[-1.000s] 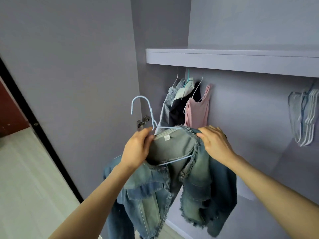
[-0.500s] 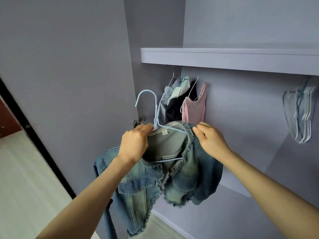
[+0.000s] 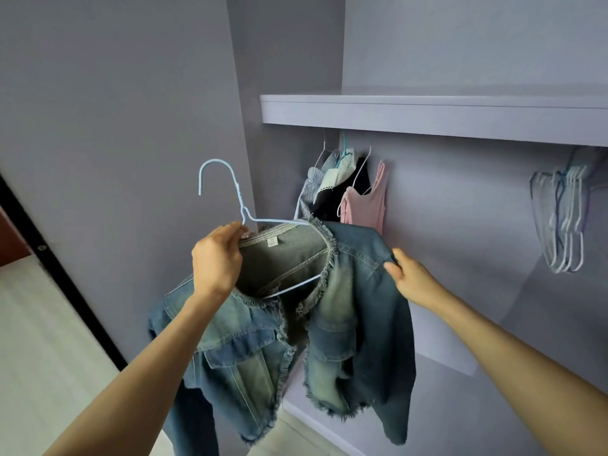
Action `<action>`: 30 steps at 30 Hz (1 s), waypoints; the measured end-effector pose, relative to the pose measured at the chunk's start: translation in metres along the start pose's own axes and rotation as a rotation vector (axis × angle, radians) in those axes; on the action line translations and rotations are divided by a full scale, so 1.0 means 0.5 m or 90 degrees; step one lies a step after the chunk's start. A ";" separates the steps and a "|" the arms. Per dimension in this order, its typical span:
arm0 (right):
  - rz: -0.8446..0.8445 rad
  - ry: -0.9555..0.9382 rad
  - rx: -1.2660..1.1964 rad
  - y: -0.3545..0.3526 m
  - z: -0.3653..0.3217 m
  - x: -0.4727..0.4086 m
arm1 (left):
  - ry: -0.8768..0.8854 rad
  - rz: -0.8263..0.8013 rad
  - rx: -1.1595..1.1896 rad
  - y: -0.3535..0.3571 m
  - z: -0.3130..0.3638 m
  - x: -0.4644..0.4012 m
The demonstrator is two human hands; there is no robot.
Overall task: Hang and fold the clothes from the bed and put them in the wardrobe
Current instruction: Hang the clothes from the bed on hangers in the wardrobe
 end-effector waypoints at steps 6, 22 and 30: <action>0.223 0.004 -0.145 -0.062 -0.017 -0.020 | 0.213 -0.094 -0.070 -0.003 0.010 0.002; 0.229 -0.176 -0.071 -0.064 -0.078 -0.008 | 0.132 -0.069 0.144 0.018 0.057 -0.017; 0.267 -0.325 0.142 -0.028 -0.129 0.044 | 0.065 -0.081 0.121 0.024 0.045 -0.005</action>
Point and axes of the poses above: each hand's wrist, its own x-axis away from the middle knuckle, its own y-axis out of the palm, z = x × y, the point moved 3 cm from there along -x, towards the middle knuckle, and after that the axes turned 12 degrees about y, right-handed, at the moved point
